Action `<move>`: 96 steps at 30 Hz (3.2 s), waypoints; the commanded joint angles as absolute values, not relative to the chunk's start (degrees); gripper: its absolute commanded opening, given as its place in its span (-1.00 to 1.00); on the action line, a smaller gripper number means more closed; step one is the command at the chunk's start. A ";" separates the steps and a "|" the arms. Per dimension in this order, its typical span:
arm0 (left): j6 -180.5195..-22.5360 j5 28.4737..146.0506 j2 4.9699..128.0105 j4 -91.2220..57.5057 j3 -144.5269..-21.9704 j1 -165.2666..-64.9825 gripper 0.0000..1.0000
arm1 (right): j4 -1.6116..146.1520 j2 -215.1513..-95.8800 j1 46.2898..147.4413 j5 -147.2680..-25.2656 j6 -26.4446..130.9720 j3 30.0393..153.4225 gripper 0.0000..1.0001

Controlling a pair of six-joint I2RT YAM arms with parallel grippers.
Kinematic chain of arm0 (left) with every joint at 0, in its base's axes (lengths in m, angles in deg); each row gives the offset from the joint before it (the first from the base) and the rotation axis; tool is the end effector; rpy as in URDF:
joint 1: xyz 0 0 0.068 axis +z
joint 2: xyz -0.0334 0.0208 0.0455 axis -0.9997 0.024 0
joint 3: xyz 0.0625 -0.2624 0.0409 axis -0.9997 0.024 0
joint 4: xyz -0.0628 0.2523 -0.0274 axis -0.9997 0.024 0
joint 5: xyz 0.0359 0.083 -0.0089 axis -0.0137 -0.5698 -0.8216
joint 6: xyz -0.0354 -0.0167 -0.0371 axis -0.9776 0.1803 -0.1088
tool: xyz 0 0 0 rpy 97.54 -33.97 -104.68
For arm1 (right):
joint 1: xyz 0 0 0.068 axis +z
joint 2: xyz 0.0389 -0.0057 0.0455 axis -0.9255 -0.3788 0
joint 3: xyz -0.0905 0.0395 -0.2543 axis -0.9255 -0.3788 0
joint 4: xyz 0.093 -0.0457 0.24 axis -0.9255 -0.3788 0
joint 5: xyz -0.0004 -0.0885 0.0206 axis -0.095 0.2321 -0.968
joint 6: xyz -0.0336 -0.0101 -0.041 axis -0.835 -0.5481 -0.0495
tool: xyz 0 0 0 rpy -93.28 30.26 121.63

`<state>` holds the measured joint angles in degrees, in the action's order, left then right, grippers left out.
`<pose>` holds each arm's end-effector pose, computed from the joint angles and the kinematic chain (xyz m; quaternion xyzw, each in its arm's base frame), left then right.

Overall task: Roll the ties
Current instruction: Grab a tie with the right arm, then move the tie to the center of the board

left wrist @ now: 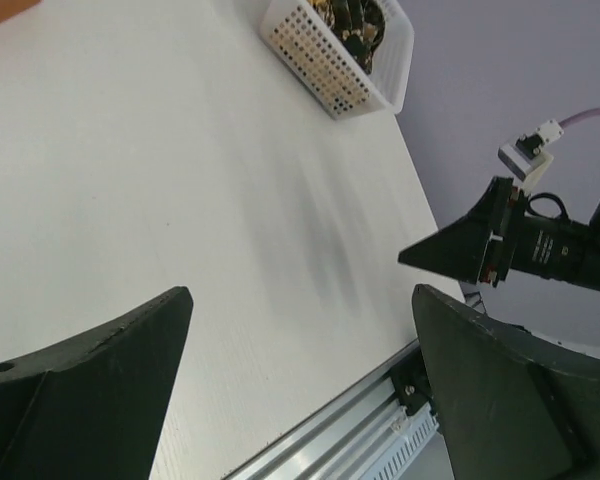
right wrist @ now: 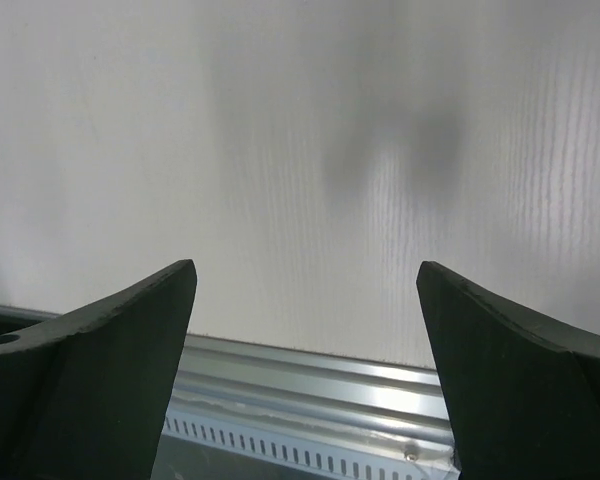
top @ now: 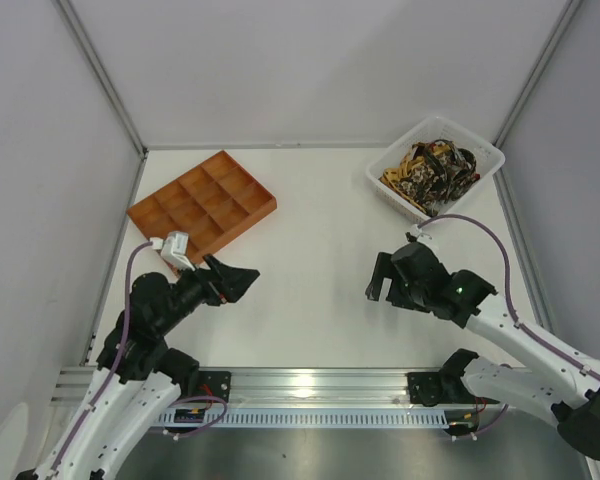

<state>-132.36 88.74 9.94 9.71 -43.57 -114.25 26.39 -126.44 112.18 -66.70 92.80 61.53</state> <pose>0.0887 -0.0491 0.2943 -0.0586 0.7676 -0.4094 0.4896 0.1288 0.1159 0.2661 0.0569 0.9422 0.1578 0.2901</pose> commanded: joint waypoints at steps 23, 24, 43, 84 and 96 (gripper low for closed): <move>-129.67 101.41 28.09 0.98 -48.78 -117.27 0.93 | 55.62 -169.60 74.51 -64.74 71.40 100.70 0.40; -129.94 101.33 28.09 0.98 -48.87 -117.54 0.92 | 56.94 -171.36 74.42 -63.70 66.94 102.13 0.34; -126.51 98.60 34.50 3.08 -54.23 -119.04 0.92 | 51.06 -210.75 70.55 -60.43 57.93 142.93 0.33; -128.36 102.91 31.43 6.51 -60.82 -119.04 0.93 | 49.57 -176.05 77.22 -76.87 63.74 156.73 -1.00; -123.79 96.67 27.57 9.77 -67.41 -119.04 0.95 | 46.15 -161.03 92.07 -83.99 71.90 142.42 -1.00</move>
<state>-126.20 99.62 30.35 9.12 -63.74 -118.78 47.39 -166.57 87.88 -81.00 69.00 147.12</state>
